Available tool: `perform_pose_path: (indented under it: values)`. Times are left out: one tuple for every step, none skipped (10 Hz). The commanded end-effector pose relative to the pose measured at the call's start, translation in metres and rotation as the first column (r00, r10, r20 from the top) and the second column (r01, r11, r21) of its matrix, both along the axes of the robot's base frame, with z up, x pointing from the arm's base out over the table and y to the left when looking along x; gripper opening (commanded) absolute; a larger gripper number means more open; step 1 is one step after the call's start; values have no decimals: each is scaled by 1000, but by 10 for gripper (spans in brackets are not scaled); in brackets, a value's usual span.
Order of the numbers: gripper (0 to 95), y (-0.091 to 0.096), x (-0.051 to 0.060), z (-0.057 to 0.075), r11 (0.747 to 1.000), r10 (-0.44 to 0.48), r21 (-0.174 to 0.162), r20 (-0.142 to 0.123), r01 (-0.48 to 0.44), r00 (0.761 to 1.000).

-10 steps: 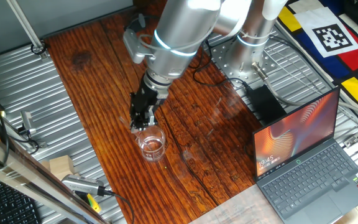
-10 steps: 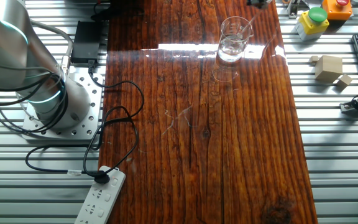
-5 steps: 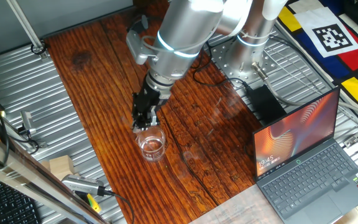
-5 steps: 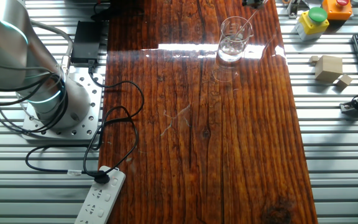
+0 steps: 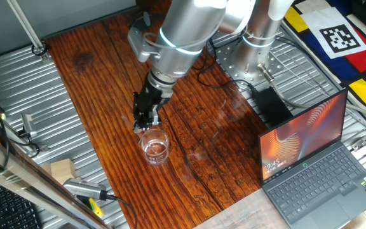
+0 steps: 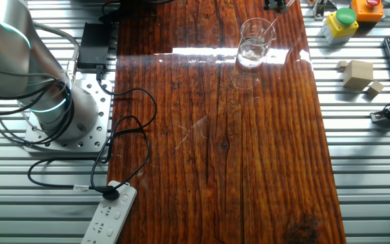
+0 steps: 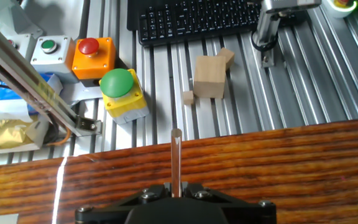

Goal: Stir the beaker with a glass rod

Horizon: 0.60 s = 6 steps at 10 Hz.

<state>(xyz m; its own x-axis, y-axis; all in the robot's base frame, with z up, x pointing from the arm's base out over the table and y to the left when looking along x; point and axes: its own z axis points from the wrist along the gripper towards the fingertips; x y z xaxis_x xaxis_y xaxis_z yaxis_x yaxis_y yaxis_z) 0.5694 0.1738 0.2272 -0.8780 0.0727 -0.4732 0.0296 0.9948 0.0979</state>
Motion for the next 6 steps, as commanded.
perform_pose_path:
  values:
    - [0,-3,0,0,1000,4,1,4,-4,1000]
    - [0,-3,1,0,1000,2,1,5,-2,1000]
    - [0,-2,3,-1,1000,0,2,6,0,1000]
    - [0,0,6,0,1000,-4,3,5,4,1000]
    - [0,4,8,2,1000,-10,4,1,10,1000]
    - [0,6,9,3,1000,-16,5,0,16,1000]
